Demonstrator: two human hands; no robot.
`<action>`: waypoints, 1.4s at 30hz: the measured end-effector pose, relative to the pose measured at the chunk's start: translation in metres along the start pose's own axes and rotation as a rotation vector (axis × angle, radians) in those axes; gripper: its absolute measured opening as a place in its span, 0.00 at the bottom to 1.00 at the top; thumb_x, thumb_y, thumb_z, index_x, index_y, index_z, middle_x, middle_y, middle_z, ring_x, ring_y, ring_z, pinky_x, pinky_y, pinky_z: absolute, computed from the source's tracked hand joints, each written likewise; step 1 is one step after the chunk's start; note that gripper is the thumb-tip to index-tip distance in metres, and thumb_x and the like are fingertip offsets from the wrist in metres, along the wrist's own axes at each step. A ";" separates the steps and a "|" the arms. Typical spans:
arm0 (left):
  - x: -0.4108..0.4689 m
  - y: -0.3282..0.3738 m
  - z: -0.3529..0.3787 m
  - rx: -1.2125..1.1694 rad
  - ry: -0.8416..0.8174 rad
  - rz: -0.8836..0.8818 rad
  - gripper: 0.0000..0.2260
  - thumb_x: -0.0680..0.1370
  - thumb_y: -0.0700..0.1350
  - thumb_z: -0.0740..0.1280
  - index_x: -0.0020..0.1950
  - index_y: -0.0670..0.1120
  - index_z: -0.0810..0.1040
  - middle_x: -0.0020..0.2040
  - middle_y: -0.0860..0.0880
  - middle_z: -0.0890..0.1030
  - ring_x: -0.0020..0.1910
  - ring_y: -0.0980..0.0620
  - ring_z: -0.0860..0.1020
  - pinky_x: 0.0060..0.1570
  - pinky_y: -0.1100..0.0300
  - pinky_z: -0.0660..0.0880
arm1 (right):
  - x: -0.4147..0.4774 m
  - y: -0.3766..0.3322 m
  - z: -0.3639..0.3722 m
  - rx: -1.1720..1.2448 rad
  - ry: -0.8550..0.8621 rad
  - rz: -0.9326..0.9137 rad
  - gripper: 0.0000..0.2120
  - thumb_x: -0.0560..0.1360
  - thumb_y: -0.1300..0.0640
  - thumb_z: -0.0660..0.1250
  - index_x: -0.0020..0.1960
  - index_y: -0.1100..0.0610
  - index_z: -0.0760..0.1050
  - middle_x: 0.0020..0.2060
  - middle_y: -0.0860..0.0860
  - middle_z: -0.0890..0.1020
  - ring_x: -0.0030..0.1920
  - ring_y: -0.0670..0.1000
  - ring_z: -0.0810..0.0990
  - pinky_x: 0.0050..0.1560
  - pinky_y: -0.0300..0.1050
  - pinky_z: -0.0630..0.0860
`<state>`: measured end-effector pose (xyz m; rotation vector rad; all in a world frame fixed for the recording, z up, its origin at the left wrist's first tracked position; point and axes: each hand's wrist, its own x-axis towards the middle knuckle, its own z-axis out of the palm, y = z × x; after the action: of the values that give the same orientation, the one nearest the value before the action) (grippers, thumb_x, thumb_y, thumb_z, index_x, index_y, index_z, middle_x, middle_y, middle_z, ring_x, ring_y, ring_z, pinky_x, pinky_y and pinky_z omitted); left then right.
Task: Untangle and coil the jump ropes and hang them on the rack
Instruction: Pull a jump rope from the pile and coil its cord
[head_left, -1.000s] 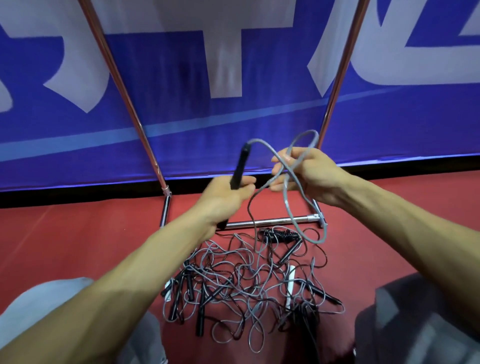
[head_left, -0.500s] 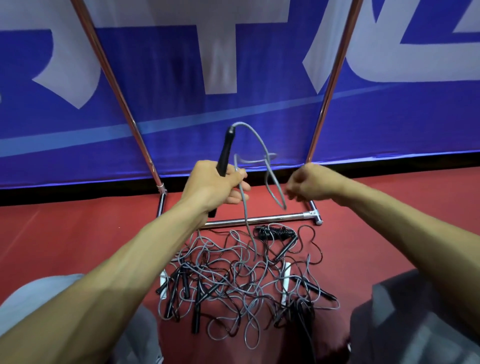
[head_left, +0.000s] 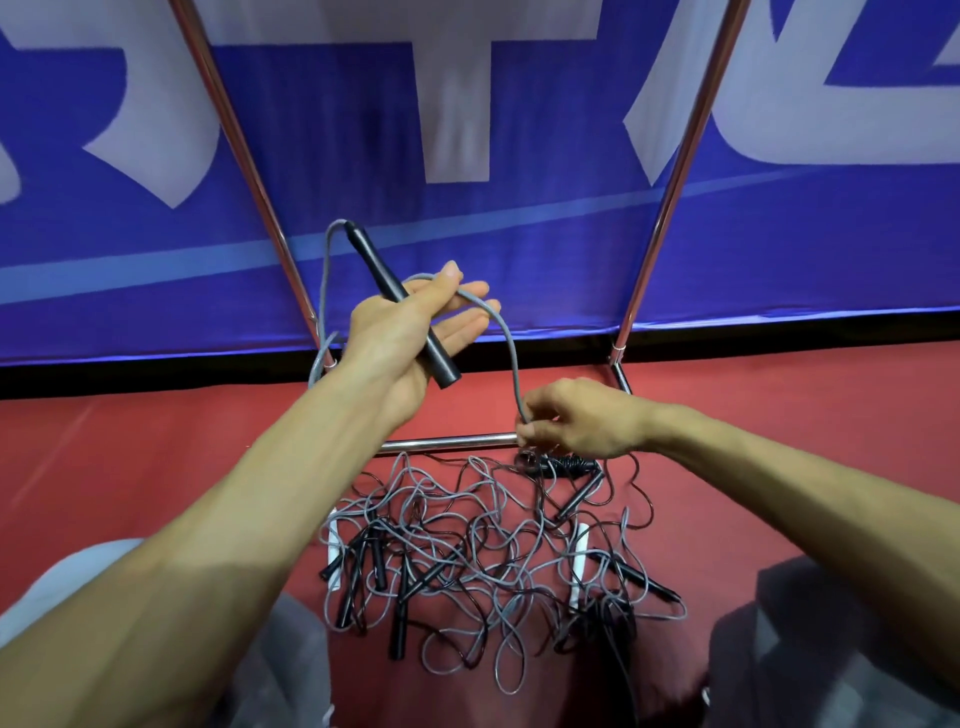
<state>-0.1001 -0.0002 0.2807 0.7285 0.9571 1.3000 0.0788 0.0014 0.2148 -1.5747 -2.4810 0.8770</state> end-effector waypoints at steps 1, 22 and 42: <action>0.000 0.000 0.000 0.019 0.005 0.021 0.07 0.80 0.42 0.67 0.50 0.38 0.77 0.42 0.43 0.86 0.41 0.47 0.86 0.38 0.62 0.81 | 0.000 -0.001 0.002 0.071 0.008 0.016 0.08 0.79 0.57 0.63 0.45 0.59 0.76 0.41 0.54 0.84 0.43 0.56 0.83 0.46 0.46 0.79; -0.011 -0.034 0.005 0.764 -0.425 0.008 0.04 0.78 0.40 0.68 0.50 0.47 0.83 0.44 0.48 0.86 0.46 0.53 0.84 0.48 0.62 0.80 | -0.019 -0.017 -0.053 1.518 0.557 0.187 0.10 0.82 0.63 0.54 0.46 0.65 0.71 0.40 0.61 0.78 0.29 0.53 0.83 0.29 0.44 0.81; -0.003 -0.004 0.005 0.002 -0.011 0.084 0.05 0.78 0.37 0.69 0.50 0.35 0.77 0.39 0.41 0.85 0.41 0.44 0.85 0.37 0.60 0.81 | -0.006 -0.022 0.013 0.477 0.024 0.085 0.07 0.79 0.62 0.64 0.53 0.63 0.78 0.40 0.51 0.79 0.42 0.48 0.76 0.50 0.43 0.75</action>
<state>-0.0940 -0.0030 0.2798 0.7834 0.9274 1.3672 0.0592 -0.0160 0.2164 -1.5085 -1.9920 1.3286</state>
